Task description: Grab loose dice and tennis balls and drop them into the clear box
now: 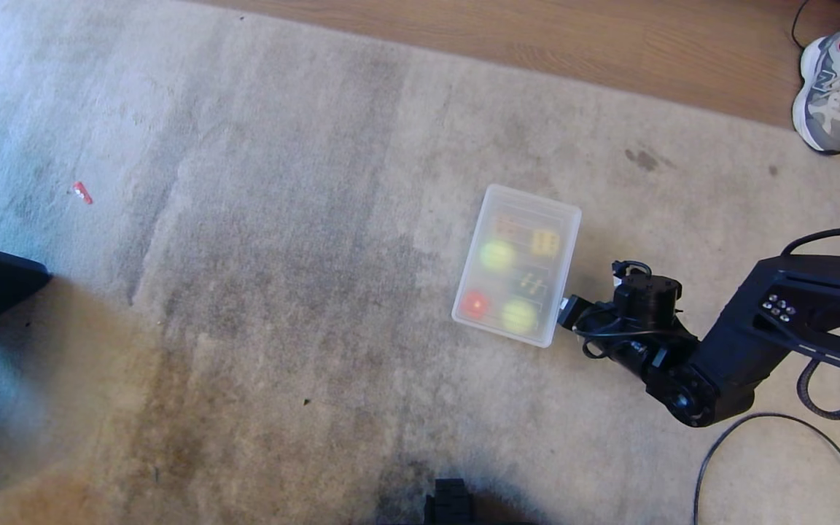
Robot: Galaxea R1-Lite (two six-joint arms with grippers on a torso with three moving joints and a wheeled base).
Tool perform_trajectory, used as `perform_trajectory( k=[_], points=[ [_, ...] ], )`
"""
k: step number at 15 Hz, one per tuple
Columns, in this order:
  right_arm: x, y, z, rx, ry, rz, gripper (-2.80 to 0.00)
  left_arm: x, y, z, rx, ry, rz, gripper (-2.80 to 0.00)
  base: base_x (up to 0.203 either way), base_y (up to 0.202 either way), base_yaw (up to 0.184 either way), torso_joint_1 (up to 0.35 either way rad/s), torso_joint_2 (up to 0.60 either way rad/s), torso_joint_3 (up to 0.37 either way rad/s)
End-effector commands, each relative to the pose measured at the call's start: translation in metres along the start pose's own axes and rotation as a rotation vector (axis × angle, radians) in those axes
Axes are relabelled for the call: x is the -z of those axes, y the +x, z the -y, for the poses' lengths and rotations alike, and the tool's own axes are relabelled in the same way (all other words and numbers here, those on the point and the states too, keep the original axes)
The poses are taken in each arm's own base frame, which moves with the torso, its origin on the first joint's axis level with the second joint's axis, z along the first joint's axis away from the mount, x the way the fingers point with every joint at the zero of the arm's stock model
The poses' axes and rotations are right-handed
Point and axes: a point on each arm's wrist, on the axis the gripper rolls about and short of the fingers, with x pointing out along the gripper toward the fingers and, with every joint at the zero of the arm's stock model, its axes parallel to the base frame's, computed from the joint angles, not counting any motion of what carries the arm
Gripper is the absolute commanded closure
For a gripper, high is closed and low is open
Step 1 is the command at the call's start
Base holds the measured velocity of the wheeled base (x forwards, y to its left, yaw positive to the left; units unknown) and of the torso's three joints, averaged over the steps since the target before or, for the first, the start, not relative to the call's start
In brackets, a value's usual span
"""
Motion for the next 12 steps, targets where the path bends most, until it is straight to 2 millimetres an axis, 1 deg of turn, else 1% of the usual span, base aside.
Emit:
perform_trajectory(
  k=[1,4,7,10,12],
  points=[
    [0.004,0.002,0.0,-0.001,0.001,-0.004,0.0,0.0,0.0,0.0,0.0,-0.001,0.0,0.0,0.0,0.0,0.0,0.0,0.0,0.0],
    [-0.002,-0.007,0.001,0.005,-0.004,-0.002,0.0,0.0,0.0,0.0,0.0,-0.001,0.0,0.0,0.0,0.0,0.0,0.0,0.0,0.0],
    [-0.013,-0.024,-0.002,0.003,-0.004,0.007,0.0,0.0,0.0,0.0,0.0,-0.001,0.0,0.0,0.0,0.0,0.0,0.0,0.0,0.0],
    [-0.016,-0.047,-0.003,0.014,-0.031,-0.009,0.0,0.0,0.0,0.0,0.0,-0.001,0.0,0.0,0.0,0.0,0.0,0.0,0.0,0.0],
    [-0.027,-0.072,-0.007,0.004,-0.036,0.002,0.0,0.0,0.0,0.0,0.0,-0.001,0.0,0.0,0.0,0.0,0.0,0.0,0.0,0.0]
  ],
)
